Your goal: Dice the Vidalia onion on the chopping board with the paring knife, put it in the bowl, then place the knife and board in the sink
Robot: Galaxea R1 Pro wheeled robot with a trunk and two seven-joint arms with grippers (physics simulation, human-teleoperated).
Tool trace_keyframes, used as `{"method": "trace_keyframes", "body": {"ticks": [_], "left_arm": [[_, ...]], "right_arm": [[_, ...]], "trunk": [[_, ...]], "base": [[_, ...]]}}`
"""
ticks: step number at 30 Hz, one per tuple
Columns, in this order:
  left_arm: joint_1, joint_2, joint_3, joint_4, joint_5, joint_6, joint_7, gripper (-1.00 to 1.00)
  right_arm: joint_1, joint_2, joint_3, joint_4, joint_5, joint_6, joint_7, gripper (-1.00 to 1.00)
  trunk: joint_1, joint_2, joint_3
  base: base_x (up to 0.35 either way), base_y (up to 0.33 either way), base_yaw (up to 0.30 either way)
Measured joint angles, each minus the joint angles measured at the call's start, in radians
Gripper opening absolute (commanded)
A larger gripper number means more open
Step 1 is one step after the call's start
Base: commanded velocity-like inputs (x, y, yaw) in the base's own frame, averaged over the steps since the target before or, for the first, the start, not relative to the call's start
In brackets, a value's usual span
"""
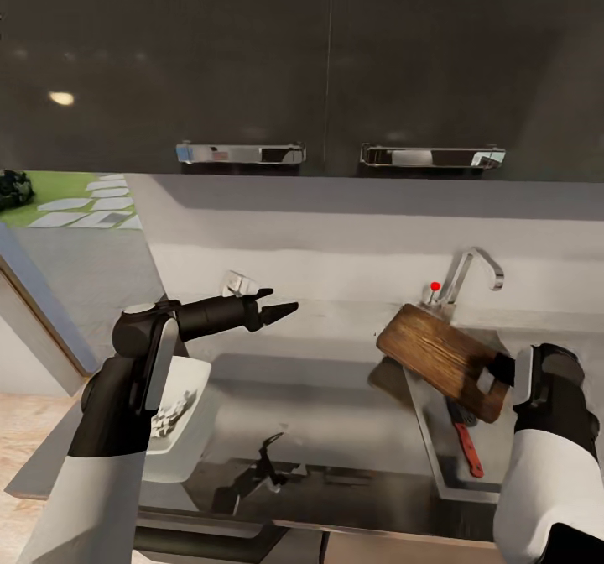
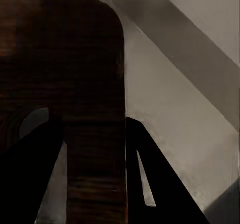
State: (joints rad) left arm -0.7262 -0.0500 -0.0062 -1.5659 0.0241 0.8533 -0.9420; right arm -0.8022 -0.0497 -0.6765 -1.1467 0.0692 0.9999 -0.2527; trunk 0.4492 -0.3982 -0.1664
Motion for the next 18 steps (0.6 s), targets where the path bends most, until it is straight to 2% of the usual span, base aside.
{"method": "trace_keyframes", "body": {"ticks": [1, 3, 4, 6, 9, 11, 14, 18], "left_arm": [[0.000, 0.000, 0.000, 0.000, -0.001, 0.000, 0.000, 1.00], [0.000, 0.000, 0.000, 0.000, 0.000, 0.000, 0.000, 1.00], [0.000, 0.000, -0.001, 0.000, 0.000, 0.000, 0.000, 1.00], [0.000, 0.000, -0.001, 0.000, 0.000, 0.000, 0.000, 1.00], [0.000, 0.000, -0.001, 0.000, 0.000, -0.001, 0.000, 1.00], [0.000, 0.000, -0.001, 0.000, 0.000, -0.001, 0.000, 1.00], [0.000, 0.000, -0.001, 0.000, 0.000, -0.001, 0.000, 1.00], [0.000, 0.000, -0.001, 0.000, 0.000, -0.001, 0.000, 1.00]], "right_arm": [[0.000, 0.013, 0.000, 0.003, -0.027, -0.007, -0.010, -1.00], [0.000, 0.049, -0.001, 0.003, -0.036, -0.025, -0.075, -1.00], [0.000, 0.069, 0.001, 0.003, -0.081, -0.049, -0.136, -1.00], [-0.001, 0.084, 0.001, 0.003, -0.202, -0.104, -0.256, -1.00], [-0.001, 0.091, 0.002, 0.003, -0.394, -0.188, -0.493, -1.00], [0.000, 0.092, 0.004, 0.003, -0.494, -0.238, -0.605, -1.00], [0.000, 0.090, 0.005, 0.002, -0.555, -0.275, -0.668, -1.00], [0.000, 0.087, 0.004, 0.001, -0.572, -0.285, -0.687, -1.00]], "trunk": [[0.000, 0.001, 0.000], [0.000, 0.000, 0.000], [0.000, 0.000, 0.000], [0.000, 0.000, 0.000], [0.000, 0.000, 0.000], [0.000, 0.000, 0.000], [0.000, 0.000, 0.000], [0.000, 0.000, 0.000]], "base": [[0.000, 0.000, 0.000], [0.000, 0.000, 0.000], [0.000, 0.000, 0.000], [0.000, 0.000, 0.000], [0.000, 0.000, 0.000], [0.000, 0.000, 0.000], [0.000, 0.000, 0.000], [0.000, 0.000, 0.000]]}}
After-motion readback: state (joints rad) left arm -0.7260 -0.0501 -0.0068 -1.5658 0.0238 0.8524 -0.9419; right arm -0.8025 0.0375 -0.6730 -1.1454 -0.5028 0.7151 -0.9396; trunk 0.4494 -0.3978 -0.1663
